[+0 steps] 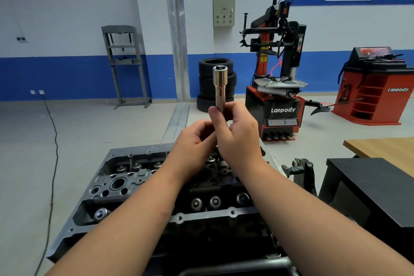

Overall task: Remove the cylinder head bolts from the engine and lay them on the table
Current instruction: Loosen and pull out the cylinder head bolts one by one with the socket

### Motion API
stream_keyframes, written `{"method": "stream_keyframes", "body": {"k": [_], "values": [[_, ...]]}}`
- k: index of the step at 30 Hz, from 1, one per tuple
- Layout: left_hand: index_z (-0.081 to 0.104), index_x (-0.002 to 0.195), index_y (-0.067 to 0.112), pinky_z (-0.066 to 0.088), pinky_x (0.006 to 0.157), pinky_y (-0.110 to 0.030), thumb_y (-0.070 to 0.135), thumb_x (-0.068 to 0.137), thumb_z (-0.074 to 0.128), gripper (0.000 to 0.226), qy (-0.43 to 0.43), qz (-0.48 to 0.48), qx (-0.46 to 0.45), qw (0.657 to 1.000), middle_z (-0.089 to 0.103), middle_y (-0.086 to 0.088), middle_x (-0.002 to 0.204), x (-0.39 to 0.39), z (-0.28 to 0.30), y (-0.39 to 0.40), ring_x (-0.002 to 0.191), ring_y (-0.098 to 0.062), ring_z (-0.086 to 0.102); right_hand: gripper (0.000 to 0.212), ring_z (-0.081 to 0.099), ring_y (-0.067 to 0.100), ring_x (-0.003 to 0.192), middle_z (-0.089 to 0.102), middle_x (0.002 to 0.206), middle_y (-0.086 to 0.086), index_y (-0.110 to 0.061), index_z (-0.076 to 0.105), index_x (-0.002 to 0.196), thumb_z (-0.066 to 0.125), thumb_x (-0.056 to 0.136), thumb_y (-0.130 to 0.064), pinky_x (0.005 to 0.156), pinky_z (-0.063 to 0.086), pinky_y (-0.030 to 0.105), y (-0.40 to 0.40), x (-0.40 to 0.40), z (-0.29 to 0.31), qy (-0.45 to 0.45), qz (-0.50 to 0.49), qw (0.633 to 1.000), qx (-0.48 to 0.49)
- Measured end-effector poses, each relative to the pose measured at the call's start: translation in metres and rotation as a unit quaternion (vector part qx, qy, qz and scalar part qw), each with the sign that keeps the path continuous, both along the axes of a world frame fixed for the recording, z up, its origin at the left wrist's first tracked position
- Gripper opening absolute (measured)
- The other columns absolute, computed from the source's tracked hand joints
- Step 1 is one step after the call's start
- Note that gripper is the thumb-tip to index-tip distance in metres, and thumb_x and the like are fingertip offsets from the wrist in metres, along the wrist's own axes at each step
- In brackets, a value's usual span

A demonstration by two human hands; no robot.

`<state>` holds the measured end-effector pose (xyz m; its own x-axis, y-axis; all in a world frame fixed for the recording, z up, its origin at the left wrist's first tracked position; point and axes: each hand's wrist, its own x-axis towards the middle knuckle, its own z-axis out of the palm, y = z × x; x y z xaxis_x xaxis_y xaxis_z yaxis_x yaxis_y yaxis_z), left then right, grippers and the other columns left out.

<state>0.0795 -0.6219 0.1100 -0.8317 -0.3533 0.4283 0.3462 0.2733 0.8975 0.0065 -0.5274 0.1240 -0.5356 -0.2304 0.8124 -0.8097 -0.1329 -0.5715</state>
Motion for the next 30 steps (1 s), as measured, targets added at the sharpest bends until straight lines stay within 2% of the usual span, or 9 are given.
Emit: {"method": "stream_keyframes", "body": {"k": [2, 5, 6, 10, 14, 16, 22, 26, 30], "values": [[0.074, 0.114, 0.025, 0.057, 0.073, -0.021, 0.034, 0.104, 0.063, 0.018, -0.001, -0.015, 0.022, 1.000, 0.079, 0.002, 0.103, 0.0001, 0.0000, -0.0007, 0.092, -0.010, 0.075, 0.014, 0.060, 0.005, 0.081, 0.062, 0.082, -0.014, -0.025, 0.059, 0.096, 0.052, 0.097, -0.038, 0.069, 0.045, 0.015, -0.0011, 0.0000, -0.0005, 0.010, 0.008, 1.000, 0.020], [0.072, 0.118, 0.026, 0.056, 0.078, -0.019, 0.034, 0.108, 0.055, 0.022, -0.005, -0.039, 0.027, 0.999, 0.079, 0.005, 0.105, 0.0020, 0.0009, 0.0001, 0.097, -0.008, 0.074, 0.026, 0.063, 0.016, 0.085, 0.067, 0.086, -0.003, -0.018, 0.065, 0.101, 0.045, 0.101, -0.036, 0.073, 0.052, 0.035, -0.0012, 0.0004, -0.0002, 0.017, 0.003, 0.999, 0.033], [0.072, 0.117, 0.027, 0.056, 0.079, -0.019, 0.034, 0.108, 0.055, 0.021, -0.006, -0.040, 0.022, 0.999, 0.079, 0.005, 0.105, 0.0021, 0.0010, 0.0005, 0.098, -0.007, 0.074, 0.027, 0.063, 0.015, 0.085, 0.067, 0.086, -0.004, -0.018, 0.065, 0.103, 0.045, 0.101, -0.036, 0.073, 0.052, 0.036, -0.0009, 0.0007, 0.0002, 0.015, 0.003, 0.999, 0.031], [0.073, 0.113, 0.034, 0.058, 0.078, -0.021, 0.037, 0.103, 0.063, 0.015, -0.006, -0.028, 0.006, 1.000, 0.079, 0.003, 0.106, 0.0012, 0.0019, 0.0009, 0.098, -0.013, 0.075, 0.021, 0.059, 0.000, 0.085, 0.061, 0.086, -0.016, -0.028, 0.053, 0.105, 0.061, 0.093, -0.043, 0.071, 0.043, 0.009, 0.0012, 0.0013, 0.0001, 0.005, 0.007, 1.000, 0.012], [0.072, 0.114, 0.025, 0.057, 0.075, -0.020, 0.037, 0.102, 0.066, 0.018, -0.003, -0.020, 0.009, 1.000, 0.079, 0.003, 0.104, 0.0008, 0.0005, -0.0006, 0.094, -0.011, 0.076, 0.014, 0.058, 0.001, 0.071, 0.060, 0.079, -0.016, -0.030, 0.054, 0.092, 0.062, 0.092, -0.041, 0.063, 0.041, 0.009, 0.0012, 0.0007, 0.0006, -0.003, -0.006, 1.000, -0.001], [0.072, 0.112, 0.024, 0.057, 0.074, -0.020, 0.035, 0.102, 0.066, 0.016, -0.001, -0.017, 0.024, 1.000, 0.079, 0.002, 0.104, 0.0001, -0.0003, -0.0011, 0.093, -0.011, 0.076, 0.013, 0.060, 0.002, 0.075, 0.062, 0.080, -0.015, -0.027, 0.058, 0.093, 0.059, 0.094, -0.040, 0.065, 0.043, 0.011, 0.0004, 0.0001, 0.0006, -0.009, 0.005, 1.000, 0.000], [0.073, 0.116, 0.028, 0.057, 0.079, -0.022, 0.037, 0.107, 0.054, 0.023, -0.015, -0.035, 0.026, 0.999, 0.079, 0.003, 0.105, 0.0004, 0.0000, -0.0004, 0.099, -0.011, 0.075, 0.031, 0.064, 0.019, 0.085, 0.070, 0.090, 0.002, -0.016, 0.066, 0.103, 0.044, 0.100, -0.038, 0.073, 0.052, 0.040, 0.0003, 0.0014, 0.0011, 0.003, 0.002, 0.999, 0.032], [0.073, 0.114, 0.032, 0.058, 0.076, -0.022, 0.039, 0.104, 0.062, 0.017, -0.007, -0.028, 0.009, 1.000, 0.079, 0.004, 0.106, 0.0013, 0.0009, 0.0000, 0.098, -0.010, 0.075, 0.019, 0.060, 0.006, 0.082, 0.063, 0.086, -0.013, -0.028, 0.054, 0.103, 0.055, 0.096, -0.045, 0.069, 0.045, 0.015, 0.0008, 0.0013, 0.0010, -0.002, 0.008, 1.000, 0.017], [0.073, 0.110, 0.029, 0.057, 0.073, -0.018, 0.038, 0.100, 0.068, 0.014, -0.002, -0.020, 0.020, 1.000, 0.079, 0.004, 0.104, 0.0009, 0.0002, 0.0000, 0.094, -0.008, 0.076, 0.017, 0.059, 0.006, 0.081, 0.061, 0.082, -0.013, -0.028, 0.053, 0.093, 0.062, 0.093, -0.042, 0.066, 0.044, 0.013, 0.0012, 0.0016, 0.0003, 0.009, -0.014, 1.000, -0.001]]}}
